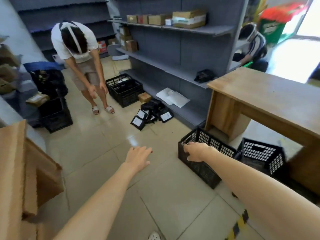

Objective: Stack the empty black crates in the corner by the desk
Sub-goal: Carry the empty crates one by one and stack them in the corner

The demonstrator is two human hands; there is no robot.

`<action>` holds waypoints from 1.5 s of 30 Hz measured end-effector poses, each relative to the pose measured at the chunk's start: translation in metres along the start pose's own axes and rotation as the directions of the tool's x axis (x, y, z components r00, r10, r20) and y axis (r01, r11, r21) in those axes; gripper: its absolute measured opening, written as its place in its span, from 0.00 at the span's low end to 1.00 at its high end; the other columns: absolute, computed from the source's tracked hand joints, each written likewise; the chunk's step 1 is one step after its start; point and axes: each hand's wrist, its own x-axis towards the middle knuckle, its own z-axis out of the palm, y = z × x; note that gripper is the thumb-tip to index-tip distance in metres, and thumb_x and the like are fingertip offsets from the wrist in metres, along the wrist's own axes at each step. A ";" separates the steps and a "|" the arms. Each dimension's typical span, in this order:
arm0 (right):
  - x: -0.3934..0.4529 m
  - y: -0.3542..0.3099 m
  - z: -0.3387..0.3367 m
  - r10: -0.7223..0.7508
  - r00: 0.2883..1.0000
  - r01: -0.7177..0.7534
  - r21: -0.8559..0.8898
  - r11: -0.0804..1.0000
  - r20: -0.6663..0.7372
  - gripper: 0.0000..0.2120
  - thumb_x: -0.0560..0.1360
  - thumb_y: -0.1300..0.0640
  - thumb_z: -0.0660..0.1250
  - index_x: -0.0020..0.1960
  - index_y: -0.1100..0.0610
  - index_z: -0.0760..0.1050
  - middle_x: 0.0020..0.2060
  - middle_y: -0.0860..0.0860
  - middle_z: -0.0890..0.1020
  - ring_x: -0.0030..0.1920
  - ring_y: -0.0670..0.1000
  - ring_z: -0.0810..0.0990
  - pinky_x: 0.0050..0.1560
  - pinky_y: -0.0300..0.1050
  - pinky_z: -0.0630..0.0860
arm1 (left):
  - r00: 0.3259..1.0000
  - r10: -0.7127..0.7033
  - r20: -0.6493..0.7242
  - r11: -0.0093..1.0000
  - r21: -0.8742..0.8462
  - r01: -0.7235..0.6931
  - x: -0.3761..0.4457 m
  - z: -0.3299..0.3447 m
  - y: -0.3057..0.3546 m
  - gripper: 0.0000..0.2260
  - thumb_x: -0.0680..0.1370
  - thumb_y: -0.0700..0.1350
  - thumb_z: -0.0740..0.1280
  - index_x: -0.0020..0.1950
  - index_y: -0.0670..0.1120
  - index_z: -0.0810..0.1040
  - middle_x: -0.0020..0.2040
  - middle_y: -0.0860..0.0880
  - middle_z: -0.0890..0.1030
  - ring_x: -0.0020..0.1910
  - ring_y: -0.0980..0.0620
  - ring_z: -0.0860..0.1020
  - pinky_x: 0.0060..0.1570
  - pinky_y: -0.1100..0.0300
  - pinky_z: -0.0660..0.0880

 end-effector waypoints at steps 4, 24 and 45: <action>0.016 0.038 -0.003 0.112 0.994 -0.112 0.044 0.993 0.001 0.23 0.79 0.52 0.62 0.72 0.55 0.65 0.67 0.55 0.70 0.66 0.59 0.73 0.60 0.55 0.73 | 0.995 0.095 0.017 0.995 0.017 -0.096 0.058 -0.003 0.009 0.21 0.78 0.52 0.64 0.71 0.53 0.67 0.68 0.50 0.73 0.68 0.47 0.70 0.63 0.52 0.66; 0.047 0.231 -0.008 0.620 0.783 -0.587 0.396 0.706 0.057 0.17 0.79 0.50 0.61 0.66 0.54 0.68 0.63 0.54 0.70 0.60 0.59 0.75 0.53 0.54 0.75 | 0.814 0.578 -0.054 0.813 0.127 -0.568 0.327 -0.077 0.167 0.20 0.78 0.52 0.64 0.70 0.51 0.69 0.64 0.48 0.76 0.64 0.44 0.74 0.58 0.49 0.71; 0.043 0.507 0.039 0.590 0.787 -0.613 0.335 0.716 0.180 0.17 0.81 0.51 0.59 0.68 0.55 0.67 0.64 0.54 0.72 0.63 0.59 0.74 0.55 0.54 0.75 | 0.798 0.598 0.074 0.794 0.080 -0.602 0.457 -0.106 0.387 0.22 0.79 0.54 0.63 0.72 0.53 0.66 0.66 0.48 0.75 0.64 0.44 0.74 0.59 0.49 0.72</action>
